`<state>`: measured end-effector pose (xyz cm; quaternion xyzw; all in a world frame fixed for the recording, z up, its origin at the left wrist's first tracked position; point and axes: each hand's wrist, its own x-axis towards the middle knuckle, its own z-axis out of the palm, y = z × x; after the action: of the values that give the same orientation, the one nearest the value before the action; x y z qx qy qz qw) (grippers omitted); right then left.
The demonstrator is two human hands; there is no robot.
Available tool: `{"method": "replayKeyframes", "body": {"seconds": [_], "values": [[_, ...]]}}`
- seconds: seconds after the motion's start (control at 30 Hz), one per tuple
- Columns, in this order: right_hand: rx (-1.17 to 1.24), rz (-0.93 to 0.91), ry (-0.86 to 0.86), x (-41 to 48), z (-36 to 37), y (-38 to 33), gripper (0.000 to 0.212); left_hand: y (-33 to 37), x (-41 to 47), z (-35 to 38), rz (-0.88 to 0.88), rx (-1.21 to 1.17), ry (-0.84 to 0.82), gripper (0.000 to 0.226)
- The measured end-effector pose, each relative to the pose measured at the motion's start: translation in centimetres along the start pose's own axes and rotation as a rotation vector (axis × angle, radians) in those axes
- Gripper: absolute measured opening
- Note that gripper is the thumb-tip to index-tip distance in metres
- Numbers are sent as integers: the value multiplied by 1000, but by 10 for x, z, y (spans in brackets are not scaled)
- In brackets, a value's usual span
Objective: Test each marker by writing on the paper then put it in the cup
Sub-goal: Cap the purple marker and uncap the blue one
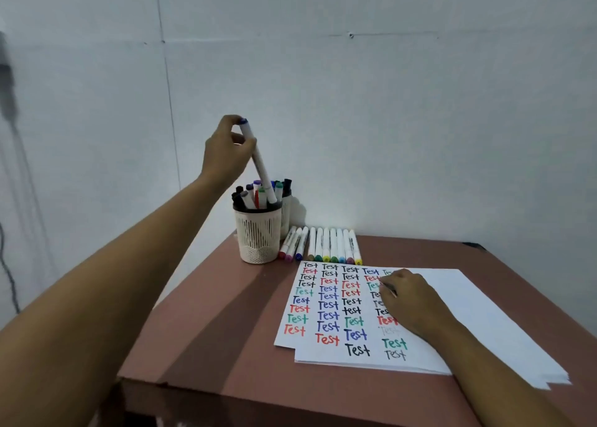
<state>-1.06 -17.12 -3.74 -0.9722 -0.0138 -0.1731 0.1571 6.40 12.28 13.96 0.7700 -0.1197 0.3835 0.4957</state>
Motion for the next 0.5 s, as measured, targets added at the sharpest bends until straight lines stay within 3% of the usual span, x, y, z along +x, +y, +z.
{"method": "replayKeyframes", "body": {"seconds": [0.37, 0.5], "values": [[-25, -9, 15, 1, 1, 1, 37, -24, -3, 14, 58, 225, -143, 36], [-26, -7, 17, 2, 0, 1, 37, -45, -14, 23, 98, 492, -251, 26]]}}
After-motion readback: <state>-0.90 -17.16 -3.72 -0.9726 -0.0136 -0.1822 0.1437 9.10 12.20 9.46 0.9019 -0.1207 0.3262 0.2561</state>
